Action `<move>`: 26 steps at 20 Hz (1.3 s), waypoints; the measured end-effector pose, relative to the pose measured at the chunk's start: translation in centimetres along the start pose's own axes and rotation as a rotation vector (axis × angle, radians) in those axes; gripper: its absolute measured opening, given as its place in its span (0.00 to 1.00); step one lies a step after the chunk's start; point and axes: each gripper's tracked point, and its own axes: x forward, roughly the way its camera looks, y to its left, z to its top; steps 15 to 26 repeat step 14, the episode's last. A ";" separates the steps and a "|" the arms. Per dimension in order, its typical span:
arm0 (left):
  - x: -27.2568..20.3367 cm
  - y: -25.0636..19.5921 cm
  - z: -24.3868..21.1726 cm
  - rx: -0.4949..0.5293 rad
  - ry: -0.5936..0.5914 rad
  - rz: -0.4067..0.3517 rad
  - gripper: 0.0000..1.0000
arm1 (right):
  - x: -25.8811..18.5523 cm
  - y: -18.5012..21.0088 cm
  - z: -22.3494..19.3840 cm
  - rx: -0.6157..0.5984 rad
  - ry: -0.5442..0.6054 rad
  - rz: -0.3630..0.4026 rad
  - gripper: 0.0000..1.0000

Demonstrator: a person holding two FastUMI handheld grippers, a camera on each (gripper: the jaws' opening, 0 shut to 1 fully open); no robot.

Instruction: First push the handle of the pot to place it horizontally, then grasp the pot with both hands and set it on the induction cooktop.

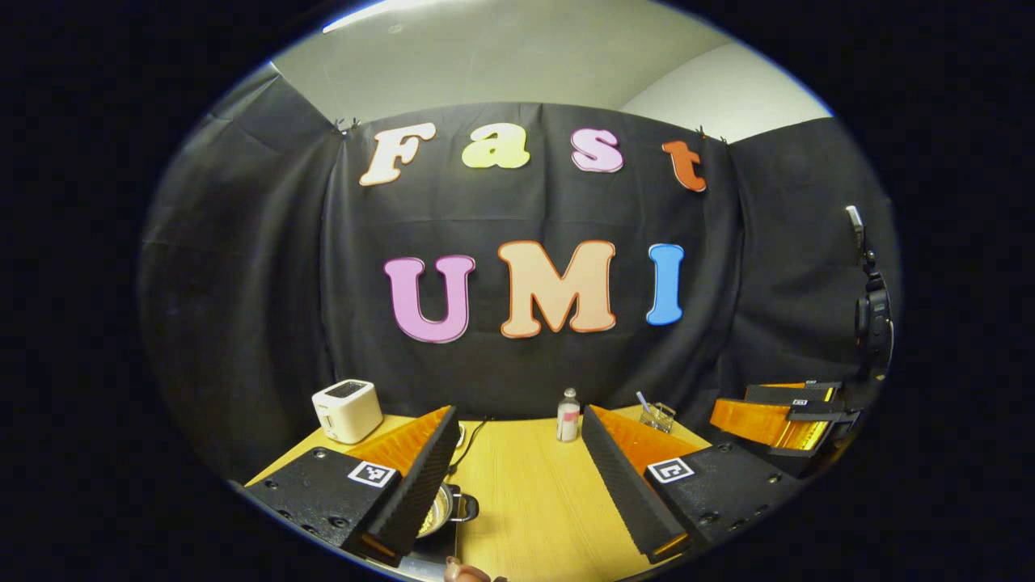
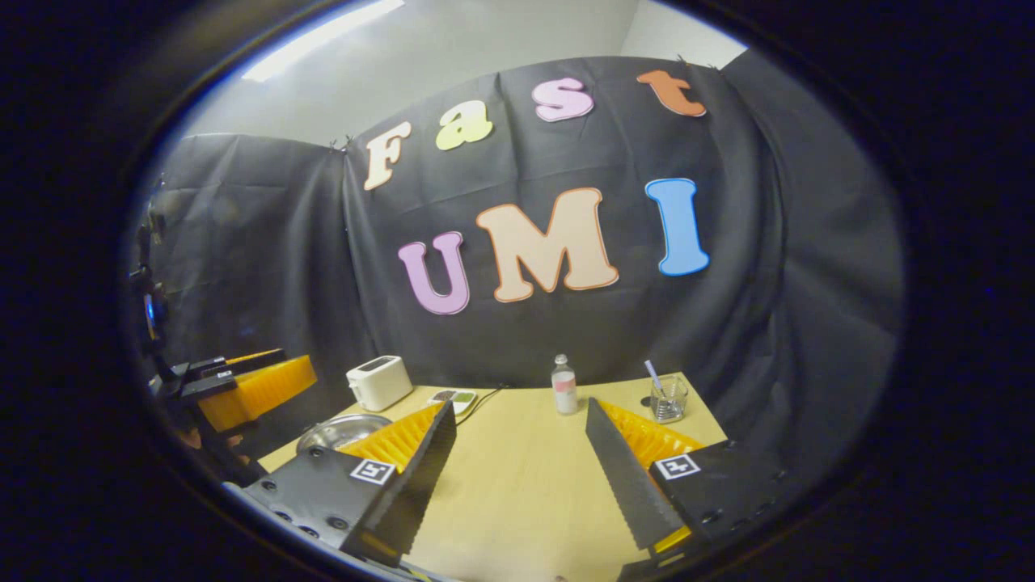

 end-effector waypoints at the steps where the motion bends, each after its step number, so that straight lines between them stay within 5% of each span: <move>1: 0.2 -0.1 0.1 -0.007 -0.003 -0.001 0.97 | -0.2 0.1 0.1 -0.008 -0.003 -0.007 1.00; 26: -0.3 -0.2 -0.2 -0.044 0.051 -0.026 0.96 | -2.2 0.2 0.8 -0.037 -0.023 -0.062 0.94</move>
